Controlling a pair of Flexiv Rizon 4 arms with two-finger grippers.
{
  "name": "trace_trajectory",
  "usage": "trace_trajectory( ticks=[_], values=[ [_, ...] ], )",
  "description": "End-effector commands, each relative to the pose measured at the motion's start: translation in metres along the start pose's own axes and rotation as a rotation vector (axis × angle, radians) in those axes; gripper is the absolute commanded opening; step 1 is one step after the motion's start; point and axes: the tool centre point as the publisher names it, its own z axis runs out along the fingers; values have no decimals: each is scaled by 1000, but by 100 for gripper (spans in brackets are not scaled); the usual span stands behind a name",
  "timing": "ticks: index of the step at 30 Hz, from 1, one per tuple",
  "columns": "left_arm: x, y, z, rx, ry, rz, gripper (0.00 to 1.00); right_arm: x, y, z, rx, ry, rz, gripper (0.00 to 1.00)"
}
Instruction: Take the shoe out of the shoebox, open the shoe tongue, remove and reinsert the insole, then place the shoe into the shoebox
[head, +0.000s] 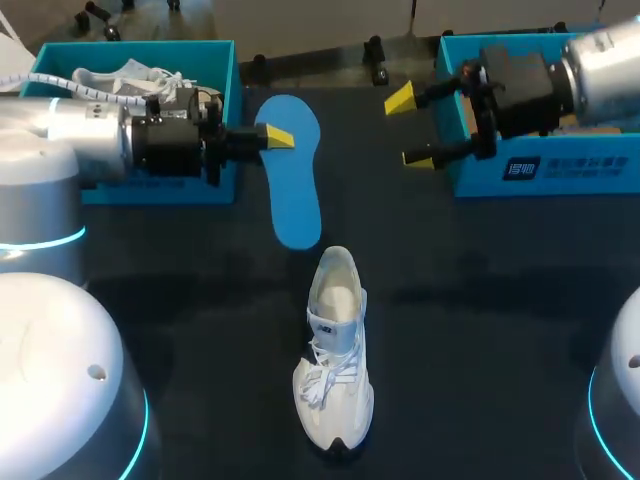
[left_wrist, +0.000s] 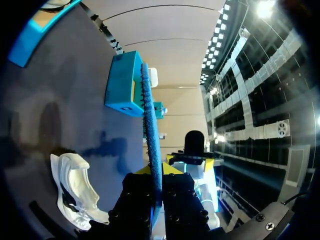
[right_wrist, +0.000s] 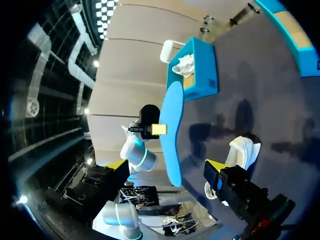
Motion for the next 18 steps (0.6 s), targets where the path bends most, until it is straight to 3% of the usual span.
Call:
trace_trajectory(
  ticks=[1,8,18],
  values=[
    [0,-1,1,-3,-3,-1,0,21,8,0,35,-209,28,100],
    [0,-1,1,-3,-3,-1,0,65,18,8,78,-476,148,100],
    [0,-1,1,-3,-3,-1,0,104,24,24,69,-802,256,100]
  ],
)
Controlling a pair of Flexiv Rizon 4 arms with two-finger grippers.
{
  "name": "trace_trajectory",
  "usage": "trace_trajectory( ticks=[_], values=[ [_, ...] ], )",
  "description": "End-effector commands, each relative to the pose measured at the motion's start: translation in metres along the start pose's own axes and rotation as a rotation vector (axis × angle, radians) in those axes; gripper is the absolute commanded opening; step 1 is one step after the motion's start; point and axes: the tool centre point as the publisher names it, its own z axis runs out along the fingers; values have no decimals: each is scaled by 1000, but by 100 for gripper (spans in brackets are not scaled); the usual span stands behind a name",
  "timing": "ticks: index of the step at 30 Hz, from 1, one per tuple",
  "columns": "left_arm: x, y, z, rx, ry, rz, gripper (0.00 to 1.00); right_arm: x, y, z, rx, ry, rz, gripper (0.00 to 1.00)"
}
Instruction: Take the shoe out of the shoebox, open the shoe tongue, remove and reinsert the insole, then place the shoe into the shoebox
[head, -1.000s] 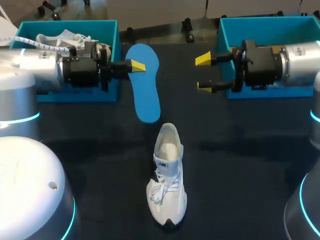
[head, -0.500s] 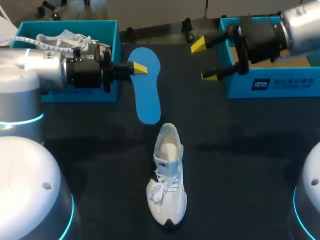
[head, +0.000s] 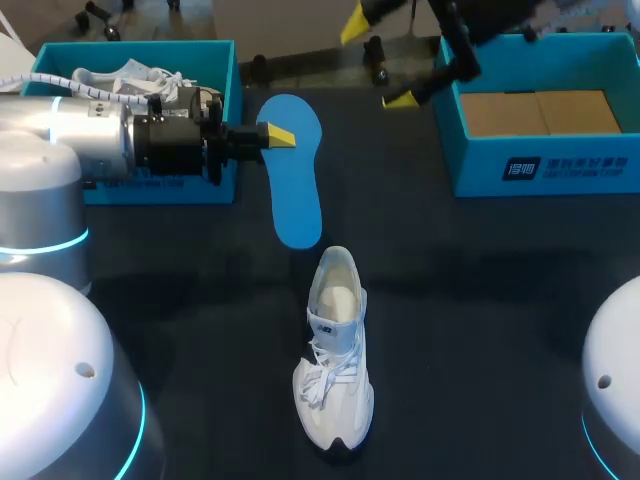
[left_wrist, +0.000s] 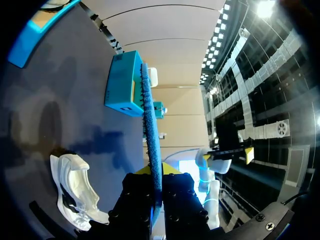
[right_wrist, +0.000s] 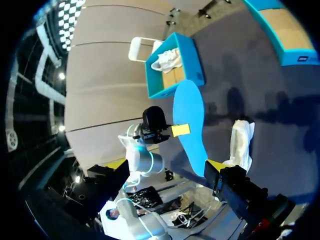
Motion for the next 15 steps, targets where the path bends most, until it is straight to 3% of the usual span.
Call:
trace_trajectory(
  ticks=[1,9,15],
  values=[
    [1,0,-1,-1,-4,-1,0,16,-1,8,-22,-571,64,100],
    [1,0,-1,-1,-4,-1,0,12,-7,13,-5,-689,68,100],
    [1,0,-1,-1,-4,-1,0,20,-16,26,9,-780,35,100]
  ],
)
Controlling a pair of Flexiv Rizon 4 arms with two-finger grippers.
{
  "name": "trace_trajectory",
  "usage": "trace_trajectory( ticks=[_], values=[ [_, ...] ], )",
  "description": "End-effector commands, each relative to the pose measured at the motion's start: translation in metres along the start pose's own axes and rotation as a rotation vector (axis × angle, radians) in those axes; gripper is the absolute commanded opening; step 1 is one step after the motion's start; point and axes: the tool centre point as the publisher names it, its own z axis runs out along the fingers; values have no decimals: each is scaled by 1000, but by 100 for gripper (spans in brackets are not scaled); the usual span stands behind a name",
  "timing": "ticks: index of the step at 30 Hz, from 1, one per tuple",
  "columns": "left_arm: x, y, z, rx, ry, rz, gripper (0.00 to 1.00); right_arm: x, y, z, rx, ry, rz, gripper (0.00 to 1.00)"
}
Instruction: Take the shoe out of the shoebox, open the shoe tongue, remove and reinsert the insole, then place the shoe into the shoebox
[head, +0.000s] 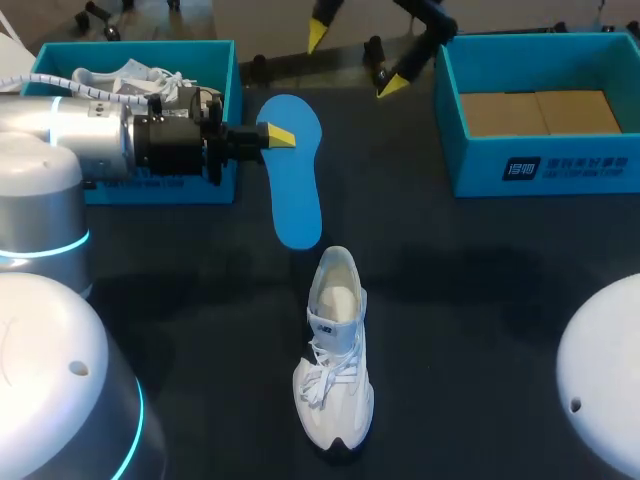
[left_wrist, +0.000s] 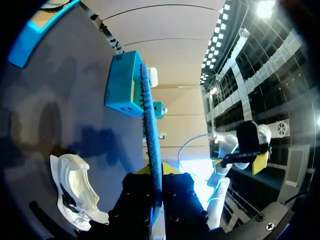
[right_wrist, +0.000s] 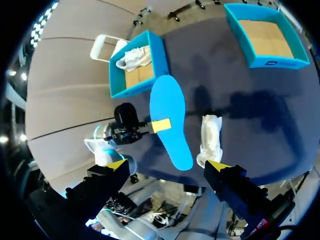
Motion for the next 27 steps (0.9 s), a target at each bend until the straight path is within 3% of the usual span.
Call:
trace_trajectory(
  ticks=[1,15,27],
  values=[
    [1,1,-1,0,-3,0,0,14,-4,6,1,-370,-12,100],
    [1,1,-1,0,-3,0,0,25,-24,38,-27,-550,13,100],
    [1,1,-1,0,-3,0,0,12,-27,45,-72,-485,-57,100]
  ],
)
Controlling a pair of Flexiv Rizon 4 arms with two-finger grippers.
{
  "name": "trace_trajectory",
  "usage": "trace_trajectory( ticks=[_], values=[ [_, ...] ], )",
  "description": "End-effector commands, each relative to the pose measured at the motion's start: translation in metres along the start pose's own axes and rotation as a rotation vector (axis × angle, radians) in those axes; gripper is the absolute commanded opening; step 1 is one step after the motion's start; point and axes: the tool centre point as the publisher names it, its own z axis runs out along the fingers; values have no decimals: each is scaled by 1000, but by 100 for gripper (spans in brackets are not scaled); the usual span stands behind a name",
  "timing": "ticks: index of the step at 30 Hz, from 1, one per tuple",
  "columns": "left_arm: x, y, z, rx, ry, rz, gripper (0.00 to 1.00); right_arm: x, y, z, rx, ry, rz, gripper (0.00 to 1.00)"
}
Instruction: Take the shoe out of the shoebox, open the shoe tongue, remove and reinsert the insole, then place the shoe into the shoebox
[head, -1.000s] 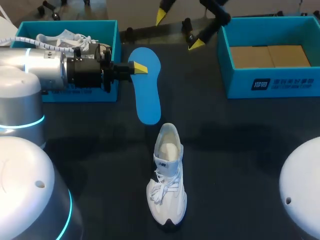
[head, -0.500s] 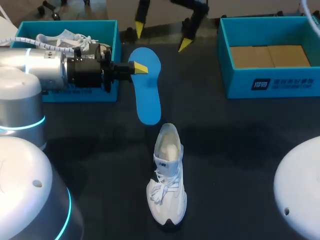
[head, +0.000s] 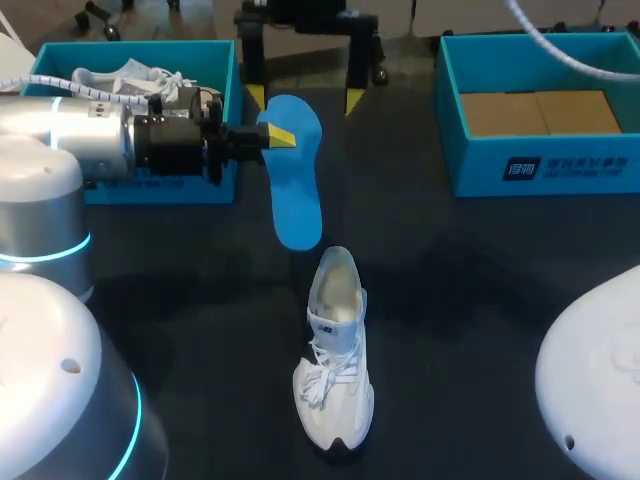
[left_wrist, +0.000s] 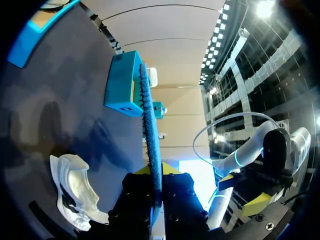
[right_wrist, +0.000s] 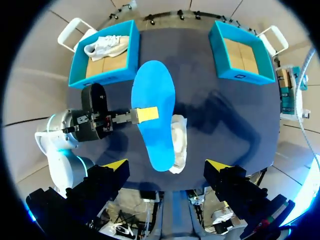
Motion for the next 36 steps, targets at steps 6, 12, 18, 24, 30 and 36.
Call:
trace_trajectory(
  ticks=[6,12,18,24,30,36],
  values=[
    [1,0,-1,-1,-4,-1,0,-26,-3,-6,-24,171,-19,100],
    [1,0,-1,-1,-4,-1,0,-49,-10,-15,-63,387,-52,100],
    [1,0,-1,-1,-4,-1,0,-71,-8,-12,-45,651,-52,100],
    [1,0,-1,-1,-4,-1,0,-79,-2,-10,-34,805,-96,100],
    [1,0,-1,-1,-4,-1,0,-80,4,-11,-8,876,-108,100],
    [1,0,-1,-1,-4,-1,0,-80,7,-7,-19,957,-101,100]
  ],
)
